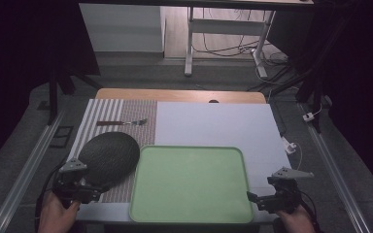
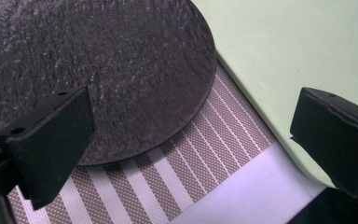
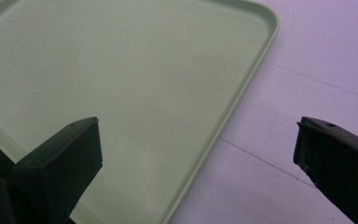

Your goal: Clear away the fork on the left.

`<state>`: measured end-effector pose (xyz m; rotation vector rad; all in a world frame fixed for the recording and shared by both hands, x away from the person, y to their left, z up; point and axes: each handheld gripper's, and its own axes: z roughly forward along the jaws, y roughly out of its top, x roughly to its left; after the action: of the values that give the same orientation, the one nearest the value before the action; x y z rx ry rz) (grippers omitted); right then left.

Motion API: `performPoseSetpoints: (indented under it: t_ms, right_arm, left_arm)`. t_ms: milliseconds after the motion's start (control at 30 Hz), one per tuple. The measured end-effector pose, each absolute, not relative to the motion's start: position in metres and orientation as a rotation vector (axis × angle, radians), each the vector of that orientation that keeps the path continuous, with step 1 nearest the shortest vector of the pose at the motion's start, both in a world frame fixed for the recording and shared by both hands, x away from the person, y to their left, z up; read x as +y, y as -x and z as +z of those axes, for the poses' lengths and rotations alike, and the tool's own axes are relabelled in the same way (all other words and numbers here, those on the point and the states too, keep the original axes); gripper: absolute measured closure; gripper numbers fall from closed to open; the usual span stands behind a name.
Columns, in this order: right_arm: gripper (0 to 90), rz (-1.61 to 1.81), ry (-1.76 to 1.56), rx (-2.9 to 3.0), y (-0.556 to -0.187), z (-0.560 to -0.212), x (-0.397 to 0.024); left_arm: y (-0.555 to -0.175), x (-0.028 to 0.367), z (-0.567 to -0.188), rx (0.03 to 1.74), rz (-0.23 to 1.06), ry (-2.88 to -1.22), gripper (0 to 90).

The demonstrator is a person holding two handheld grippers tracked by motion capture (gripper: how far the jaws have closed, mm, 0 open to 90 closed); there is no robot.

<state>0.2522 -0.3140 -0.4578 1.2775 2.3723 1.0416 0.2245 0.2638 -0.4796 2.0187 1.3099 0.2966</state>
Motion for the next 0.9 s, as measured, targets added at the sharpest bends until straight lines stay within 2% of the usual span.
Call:
performPoseSetpoints:
  t_ms: [900]
  right_arm:
    - [1.2, 1.033, -1.273, 2.377, -0.253, -0.458, -0.313]
  left_arm:
    - [-0.301, 0.260, -0.492, 1.346, 0.315, -2.067, 0.0]
